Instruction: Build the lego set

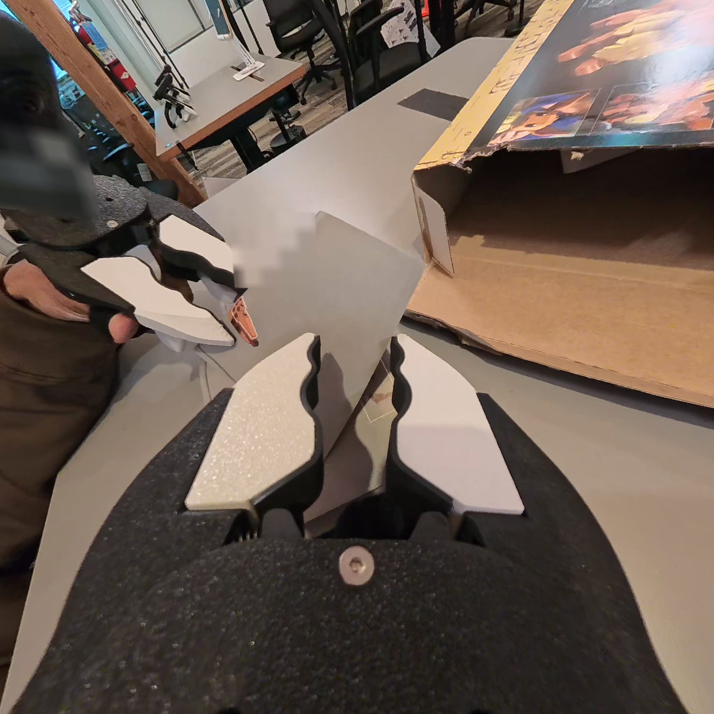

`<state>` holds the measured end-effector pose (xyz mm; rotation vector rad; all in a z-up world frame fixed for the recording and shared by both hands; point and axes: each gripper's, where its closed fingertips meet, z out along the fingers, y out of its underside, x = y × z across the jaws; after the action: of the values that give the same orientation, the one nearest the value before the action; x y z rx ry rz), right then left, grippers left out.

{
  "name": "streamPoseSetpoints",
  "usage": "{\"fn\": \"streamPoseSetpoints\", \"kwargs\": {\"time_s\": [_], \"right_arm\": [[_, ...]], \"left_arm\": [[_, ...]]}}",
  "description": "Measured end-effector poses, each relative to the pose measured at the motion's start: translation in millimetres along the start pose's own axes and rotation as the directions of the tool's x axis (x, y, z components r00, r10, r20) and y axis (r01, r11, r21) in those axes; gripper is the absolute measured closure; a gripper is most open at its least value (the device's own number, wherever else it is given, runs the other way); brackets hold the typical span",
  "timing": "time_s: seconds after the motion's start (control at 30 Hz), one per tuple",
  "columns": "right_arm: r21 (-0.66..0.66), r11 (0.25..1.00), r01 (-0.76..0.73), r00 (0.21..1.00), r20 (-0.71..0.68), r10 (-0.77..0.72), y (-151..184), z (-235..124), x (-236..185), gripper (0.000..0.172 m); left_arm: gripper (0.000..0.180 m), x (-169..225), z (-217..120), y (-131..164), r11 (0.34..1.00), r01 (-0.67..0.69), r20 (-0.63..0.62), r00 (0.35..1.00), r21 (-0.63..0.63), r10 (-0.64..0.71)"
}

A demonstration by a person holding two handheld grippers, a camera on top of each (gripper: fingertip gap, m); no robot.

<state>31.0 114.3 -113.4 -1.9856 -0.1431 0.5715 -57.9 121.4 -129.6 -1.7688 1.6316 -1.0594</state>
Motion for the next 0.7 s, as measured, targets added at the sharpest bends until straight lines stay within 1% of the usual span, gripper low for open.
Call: {"fn": "streamPoseSetpoints", "kwargs": {"time_s": [0.23,0.43,0.7], "right_arm": [[0.002,1.0,0.0,1.0,0.02,0.0,0.6,-2.8,-1.7,0.138],[-0.004,1.0,-0.014,1.0,-0.013,0.014,2.1,-4.5,6.5,0.137],[-0.029,0.999,-0.039,0.999,-0.009,0.039,8.5,2.4,7.1,0.137]], "left_arm": [[0.144,0.2,0.1,0.1,1.0,-0.003,0.0,1.0,-0.001,0.003],[0.144,0.9,-0.2,0.3,1.0,-0.007,-0.004,1.0,-0.002,0.007],[0.144,1.8,-1.1,-0.2,1.0,-0.015,-0.008,1.0,0.001,0.015]]}}
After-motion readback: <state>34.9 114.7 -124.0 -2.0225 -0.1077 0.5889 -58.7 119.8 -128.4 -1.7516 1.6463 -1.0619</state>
